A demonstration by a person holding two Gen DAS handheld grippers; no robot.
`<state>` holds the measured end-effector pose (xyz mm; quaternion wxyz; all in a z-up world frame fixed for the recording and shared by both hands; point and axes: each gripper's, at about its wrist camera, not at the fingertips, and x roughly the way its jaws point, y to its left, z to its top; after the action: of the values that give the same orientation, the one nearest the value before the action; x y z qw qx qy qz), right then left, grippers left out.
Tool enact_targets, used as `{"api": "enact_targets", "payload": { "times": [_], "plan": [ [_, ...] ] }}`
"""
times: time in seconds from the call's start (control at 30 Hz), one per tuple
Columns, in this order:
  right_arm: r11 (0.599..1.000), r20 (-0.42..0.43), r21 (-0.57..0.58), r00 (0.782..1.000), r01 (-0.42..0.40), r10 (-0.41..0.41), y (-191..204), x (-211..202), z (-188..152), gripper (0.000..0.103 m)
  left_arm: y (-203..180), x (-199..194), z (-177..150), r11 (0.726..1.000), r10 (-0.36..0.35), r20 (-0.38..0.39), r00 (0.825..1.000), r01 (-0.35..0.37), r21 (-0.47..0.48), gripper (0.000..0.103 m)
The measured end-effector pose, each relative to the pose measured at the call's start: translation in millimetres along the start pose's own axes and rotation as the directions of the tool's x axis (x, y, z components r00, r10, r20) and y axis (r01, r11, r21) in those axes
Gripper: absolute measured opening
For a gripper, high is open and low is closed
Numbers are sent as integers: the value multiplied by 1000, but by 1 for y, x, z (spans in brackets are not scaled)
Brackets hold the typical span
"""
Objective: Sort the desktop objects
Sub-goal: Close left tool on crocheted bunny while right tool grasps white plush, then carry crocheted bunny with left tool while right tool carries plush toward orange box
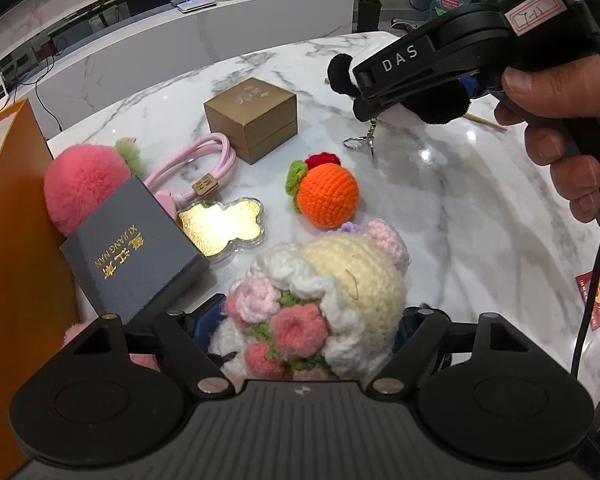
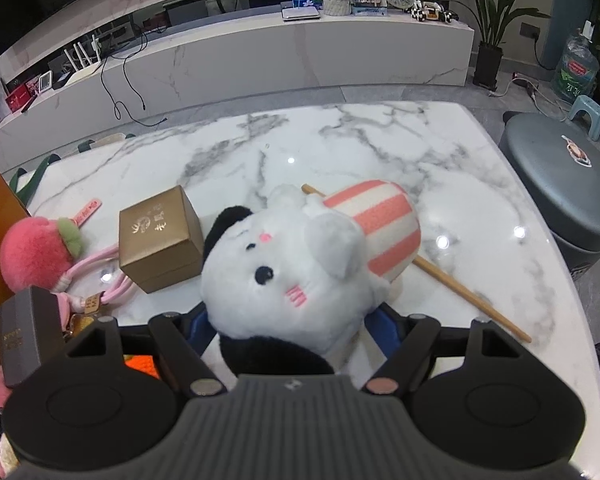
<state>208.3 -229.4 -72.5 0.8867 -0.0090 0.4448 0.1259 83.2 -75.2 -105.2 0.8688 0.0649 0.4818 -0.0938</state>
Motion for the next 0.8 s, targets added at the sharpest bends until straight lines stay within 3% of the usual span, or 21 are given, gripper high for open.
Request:
{"api": "enact_targets", "payload": {
  "times": [0.5,0.8],
  "plan": [
    [1000,56,2,998,10,-10,-8,-46,0,77,4,-38,14,999,-39,76,996,42,-35,91],
    [1000,106,-11,994,-15,16,5,-75,4,77,28,-100,34,991,-84,211,974,105,-88,91]
  ]
}}
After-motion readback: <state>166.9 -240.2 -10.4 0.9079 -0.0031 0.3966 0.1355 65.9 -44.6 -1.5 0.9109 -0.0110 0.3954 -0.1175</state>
